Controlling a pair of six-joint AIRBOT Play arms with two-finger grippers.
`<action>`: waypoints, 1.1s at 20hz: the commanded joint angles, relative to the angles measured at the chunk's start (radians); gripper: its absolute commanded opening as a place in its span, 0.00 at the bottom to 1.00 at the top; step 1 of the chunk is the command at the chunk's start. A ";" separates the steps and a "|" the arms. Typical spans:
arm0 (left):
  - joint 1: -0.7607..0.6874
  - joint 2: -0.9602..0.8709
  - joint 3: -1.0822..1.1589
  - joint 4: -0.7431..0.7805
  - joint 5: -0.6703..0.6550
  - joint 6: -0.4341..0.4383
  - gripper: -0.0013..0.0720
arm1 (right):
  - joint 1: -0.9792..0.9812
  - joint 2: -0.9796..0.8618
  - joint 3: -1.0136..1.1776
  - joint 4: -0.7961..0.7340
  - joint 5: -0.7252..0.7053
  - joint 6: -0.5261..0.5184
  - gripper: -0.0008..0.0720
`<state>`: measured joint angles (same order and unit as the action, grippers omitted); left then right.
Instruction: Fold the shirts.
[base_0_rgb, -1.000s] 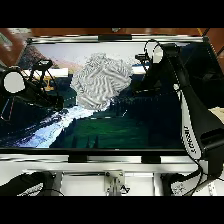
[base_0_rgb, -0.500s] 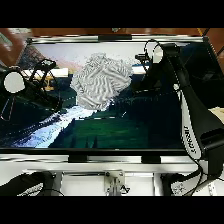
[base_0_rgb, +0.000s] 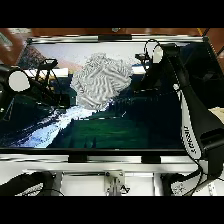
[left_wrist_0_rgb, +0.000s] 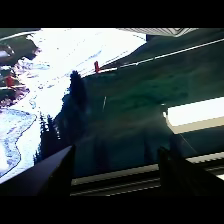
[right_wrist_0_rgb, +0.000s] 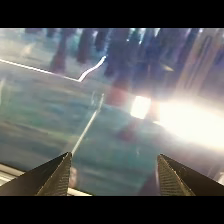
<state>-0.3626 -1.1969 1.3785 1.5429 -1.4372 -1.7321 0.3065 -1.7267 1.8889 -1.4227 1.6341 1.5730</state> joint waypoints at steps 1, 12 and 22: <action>0.001 -0.038 0.000 -0.041 0.041 -0.061 0.85 | 0.001 0.000 0.000 -0.052 0.036 -0.007 0.91; 0.232 -0.526 0.143 -0.311 0.365 0.078 1.00 | -0.006 0.058 0.000 -0.274 0.188 -0.037 0.91; 0.238 -0.710 0.305 -0.594 0.319 0.308 0.10 | -0.011 0.137 0.000 -0.325 0.188 -0.023 0.91</action>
<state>-0.1253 -1.8957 1.6348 1.0027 -1.0191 -1.5524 0.2996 -1.6035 1.8889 -1.7184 1.8233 1.5440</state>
